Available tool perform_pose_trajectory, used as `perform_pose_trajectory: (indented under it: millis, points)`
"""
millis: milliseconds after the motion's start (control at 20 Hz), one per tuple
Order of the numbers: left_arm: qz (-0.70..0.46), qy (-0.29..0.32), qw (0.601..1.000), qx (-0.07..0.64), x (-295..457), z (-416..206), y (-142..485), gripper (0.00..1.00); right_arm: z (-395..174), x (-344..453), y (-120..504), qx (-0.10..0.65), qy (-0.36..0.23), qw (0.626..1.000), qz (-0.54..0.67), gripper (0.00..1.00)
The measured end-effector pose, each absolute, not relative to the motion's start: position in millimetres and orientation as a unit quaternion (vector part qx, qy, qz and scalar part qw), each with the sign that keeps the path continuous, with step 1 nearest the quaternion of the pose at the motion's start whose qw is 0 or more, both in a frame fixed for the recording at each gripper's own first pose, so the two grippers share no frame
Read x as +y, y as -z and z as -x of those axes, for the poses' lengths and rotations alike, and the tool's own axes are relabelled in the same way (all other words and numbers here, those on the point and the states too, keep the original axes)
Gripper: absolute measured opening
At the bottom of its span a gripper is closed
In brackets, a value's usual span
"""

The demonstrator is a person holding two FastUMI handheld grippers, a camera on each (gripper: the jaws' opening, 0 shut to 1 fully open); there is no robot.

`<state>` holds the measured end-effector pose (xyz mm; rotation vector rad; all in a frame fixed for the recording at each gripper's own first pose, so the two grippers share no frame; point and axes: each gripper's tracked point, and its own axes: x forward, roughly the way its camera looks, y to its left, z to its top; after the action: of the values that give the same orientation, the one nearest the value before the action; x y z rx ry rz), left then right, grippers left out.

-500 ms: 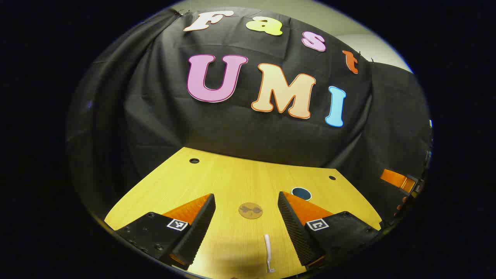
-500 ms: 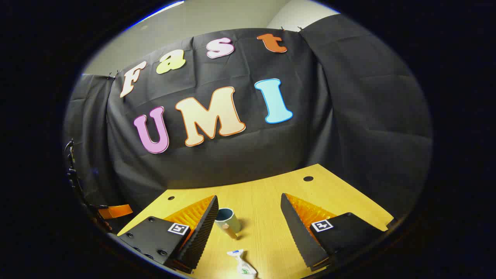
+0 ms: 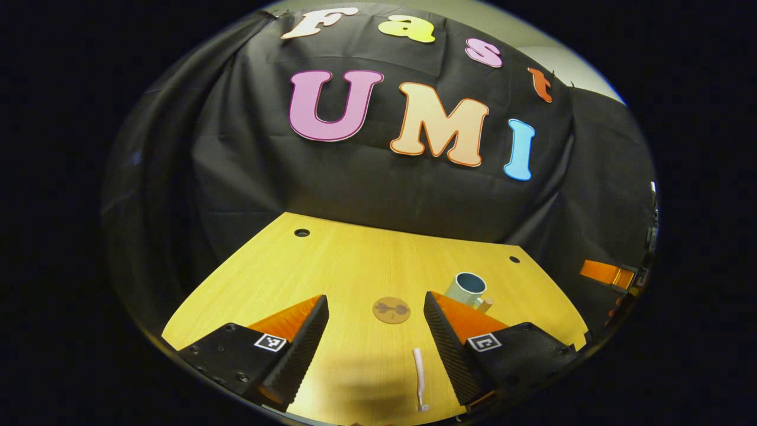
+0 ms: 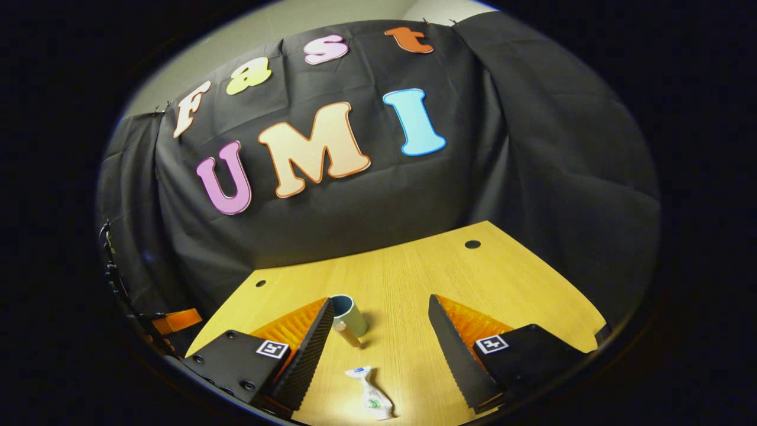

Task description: Put the toothbrush and toothpaste on the desktop into the cup, then pick up the cup and place it on the coaster on the desktop.

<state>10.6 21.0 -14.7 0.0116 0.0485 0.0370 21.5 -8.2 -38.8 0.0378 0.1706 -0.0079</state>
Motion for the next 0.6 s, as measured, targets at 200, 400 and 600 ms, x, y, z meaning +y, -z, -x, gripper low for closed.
perform_pose_trajectory:
  millis: [200,400,600]
  points:
    - [0.007,-0.033,0.999,0.036,33.9,-18.3,21.7,0.94,-31.2,1.6,77.4,0.161,-0.008,0.987,0.002,0.98]
    - [0.021,-0.043,0.997,0.063,44.7,-20.6,42.1,0.94,-38.4,18.0,123.1,0.241,-0.029,0.969,0.036,0.98]
    - [0.029,-0.061,0.993,0.098,58.5,-16.2,67.6,0.95,-43.3,32.9,168.0,0.319,-0.047,0.944,0.066,0.94]
